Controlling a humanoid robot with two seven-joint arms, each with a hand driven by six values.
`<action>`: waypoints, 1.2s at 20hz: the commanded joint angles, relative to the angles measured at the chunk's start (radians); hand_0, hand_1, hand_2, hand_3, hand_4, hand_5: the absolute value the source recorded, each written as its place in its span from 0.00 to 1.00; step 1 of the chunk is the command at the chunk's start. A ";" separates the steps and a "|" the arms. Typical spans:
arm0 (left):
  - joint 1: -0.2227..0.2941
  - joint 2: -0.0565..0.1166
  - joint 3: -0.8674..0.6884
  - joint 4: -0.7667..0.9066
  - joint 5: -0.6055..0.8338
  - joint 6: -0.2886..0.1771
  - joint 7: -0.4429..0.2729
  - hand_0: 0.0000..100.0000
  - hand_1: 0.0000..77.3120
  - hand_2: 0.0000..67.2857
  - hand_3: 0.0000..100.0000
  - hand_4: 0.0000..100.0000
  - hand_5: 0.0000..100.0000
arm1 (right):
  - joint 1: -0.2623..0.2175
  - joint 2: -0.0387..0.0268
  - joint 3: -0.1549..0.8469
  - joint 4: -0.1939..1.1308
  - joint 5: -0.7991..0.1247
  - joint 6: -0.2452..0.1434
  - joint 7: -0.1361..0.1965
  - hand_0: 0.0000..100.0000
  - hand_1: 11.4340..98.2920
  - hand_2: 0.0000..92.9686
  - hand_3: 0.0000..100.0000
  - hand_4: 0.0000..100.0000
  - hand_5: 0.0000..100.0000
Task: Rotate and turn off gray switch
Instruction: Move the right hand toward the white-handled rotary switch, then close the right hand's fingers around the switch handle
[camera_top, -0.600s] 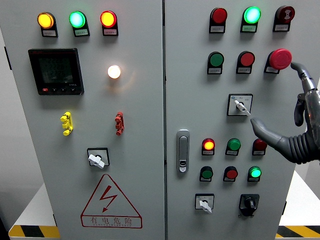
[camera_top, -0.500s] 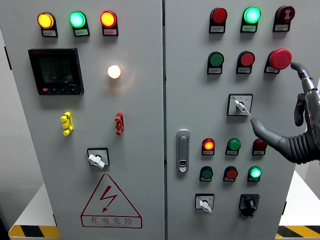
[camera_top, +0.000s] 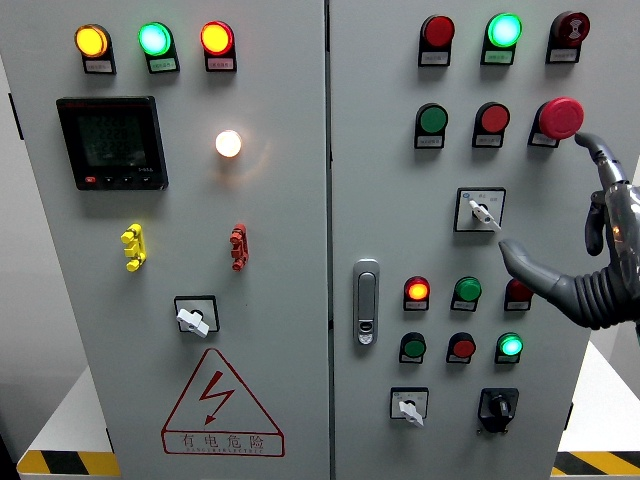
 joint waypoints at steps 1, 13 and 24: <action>0.000 0.000 0.000 0.000 0.000 0.000 0.000 0.88 0.00 0.20 0.19 0.08 0.11 | 0.001 -0.0002 0.000 -0.010 0.000 0.001 -0.002 0.00 0.37 0.24 1.00 0.99 1.00; 0.000 0.000 0.000 0.000 0.000 0.000 0.000 0.88 0.00 0.20 0.19 0.08 0.11 | 0.044 -0.0017 -0.012 -0.090 0.003 0.001 -0.031 0.00 0.34 0.66 1.00 1.00 1.00; 0.000 -0.001 0.000 0.000 0.000 0.000 0.000 0.88 0.00 0.20 0.19 0.08 0.11 | 0.101 -0.0017 -0.025 -0.193 0.003 -0.005 -0.033 0.00 0.31 0.72 0.99 1.00 1.00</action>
